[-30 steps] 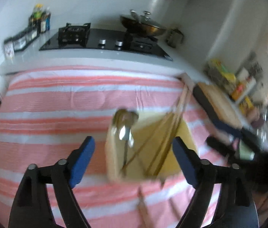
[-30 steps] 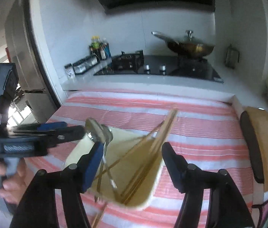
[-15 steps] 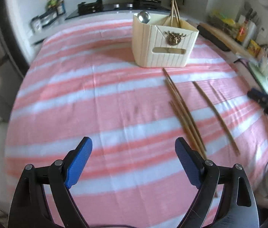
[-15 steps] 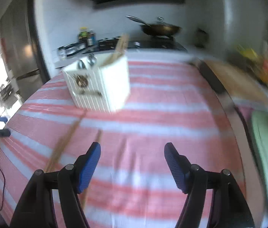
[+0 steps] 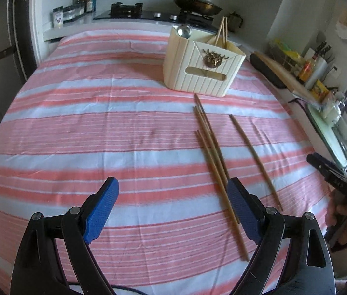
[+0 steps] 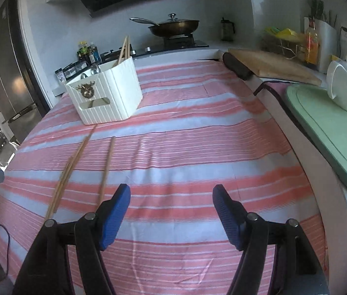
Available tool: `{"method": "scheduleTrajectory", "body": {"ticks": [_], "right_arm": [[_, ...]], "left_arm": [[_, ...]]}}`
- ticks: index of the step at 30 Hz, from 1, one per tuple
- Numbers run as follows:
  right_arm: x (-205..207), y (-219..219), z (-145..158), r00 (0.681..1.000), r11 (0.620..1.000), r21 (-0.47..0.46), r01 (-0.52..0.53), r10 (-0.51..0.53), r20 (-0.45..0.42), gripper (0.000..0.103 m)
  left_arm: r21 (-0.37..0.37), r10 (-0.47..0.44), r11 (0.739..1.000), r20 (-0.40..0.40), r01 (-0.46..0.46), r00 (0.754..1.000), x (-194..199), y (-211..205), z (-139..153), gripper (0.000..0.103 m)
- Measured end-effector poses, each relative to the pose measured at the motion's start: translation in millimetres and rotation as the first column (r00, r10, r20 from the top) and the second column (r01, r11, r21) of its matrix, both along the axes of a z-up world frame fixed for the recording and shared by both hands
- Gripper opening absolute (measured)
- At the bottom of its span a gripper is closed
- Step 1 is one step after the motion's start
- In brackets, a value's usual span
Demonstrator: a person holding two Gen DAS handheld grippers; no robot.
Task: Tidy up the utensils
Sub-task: 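Move both open tools back over the remaining wooden chopsticks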
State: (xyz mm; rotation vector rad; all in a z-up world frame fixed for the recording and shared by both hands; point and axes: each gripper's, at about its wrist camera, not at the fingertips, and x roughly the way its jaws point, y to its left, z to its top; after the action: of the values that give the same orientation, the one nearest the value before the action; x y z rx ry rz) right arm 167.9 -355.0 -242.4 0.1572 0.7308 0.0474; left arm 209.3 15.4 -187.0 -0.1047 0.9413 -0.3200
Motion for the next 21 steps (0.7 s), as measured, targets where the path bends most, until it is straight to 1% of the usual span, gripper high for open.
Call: {"method": "scheduleTrajectory", "body": {"ticks": [6, 11, 15, 21], "right_arm": [[2, 11, 0, 1.0, 1.0, 0.008, -0.026, 0.026, 0.005, 0.071], [5, 19, -5, 0.999, 0.999, 0.021, -0.047, 0.047, -0.005, 0.071], [6, 26, -8, 0.998, 0.998, 0.017, -0.064, 0.065, -0.018, 0.071], [7, 22, -8, 0.998, 0.998, 0.025, -0.056, 0.057, -0.017, 0.071]], "left_arm": [[-0.005, 0.061, 0.998, 0.006, -0.061, 0.998, -4, 20, 3, 0.091], [0.001, 0.098, 0.995, -0.007, -0.098, 0.995, -2, 30, -2, 0.093], [0.015, 0.107, 0.994, -0.026, -0.107, 0.994, 1, 27, -9, 0.093], [0.025, 0.11, 0.994, -0.047, -0.109, 0.993, 8, 18, -15, 0.093]]}}
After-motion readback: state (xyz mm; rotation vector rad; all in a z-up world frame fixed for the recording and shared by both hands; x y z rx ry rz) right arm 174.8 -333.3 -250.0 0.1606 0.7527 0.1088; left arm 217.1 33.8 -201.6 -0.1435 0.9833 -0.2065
